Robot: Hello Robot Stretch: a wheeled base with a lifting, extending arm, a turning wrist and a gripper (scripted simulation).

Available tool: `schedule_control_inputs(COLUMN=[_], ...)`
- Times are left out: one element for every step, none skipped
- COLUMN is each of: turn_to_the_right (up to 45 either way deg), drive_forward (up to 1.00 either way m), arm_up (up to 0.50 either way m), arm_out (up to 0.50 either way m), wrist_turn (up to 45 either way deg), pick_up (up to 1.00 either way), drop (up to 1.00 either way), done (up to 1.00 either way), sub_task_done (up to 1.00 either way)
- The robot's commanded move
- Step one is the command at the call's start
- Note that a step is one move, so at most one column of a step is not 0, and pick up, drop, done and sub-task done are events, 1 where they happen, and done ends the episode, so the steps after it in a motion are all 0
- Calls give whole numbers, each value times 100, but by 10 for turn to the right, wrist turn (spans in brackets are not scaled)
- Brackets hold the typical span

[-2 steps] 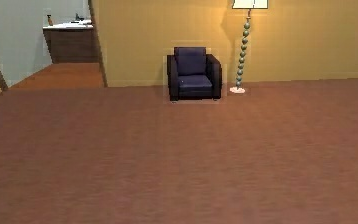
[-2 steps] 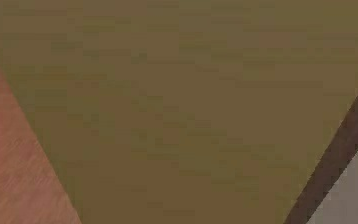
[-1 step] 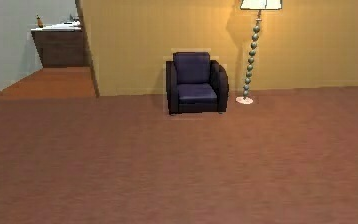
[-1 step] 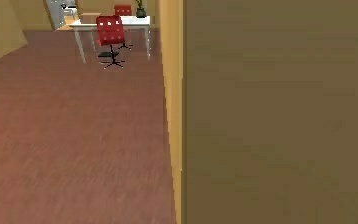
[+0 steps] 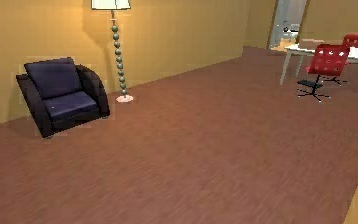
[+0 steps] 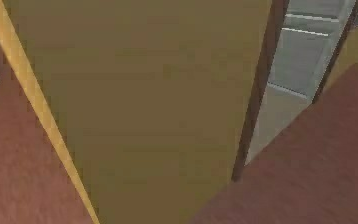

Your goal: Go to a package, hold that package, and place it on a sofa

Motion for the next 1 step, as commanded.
schedule_control_inputs(turn_to_the_right=[0], drive_forward=[40], arm_up=[0], arm_out=[0], wrist_turn=[0], pick_up=[0], drop=[0], done=[0], sub_task_done=[0])
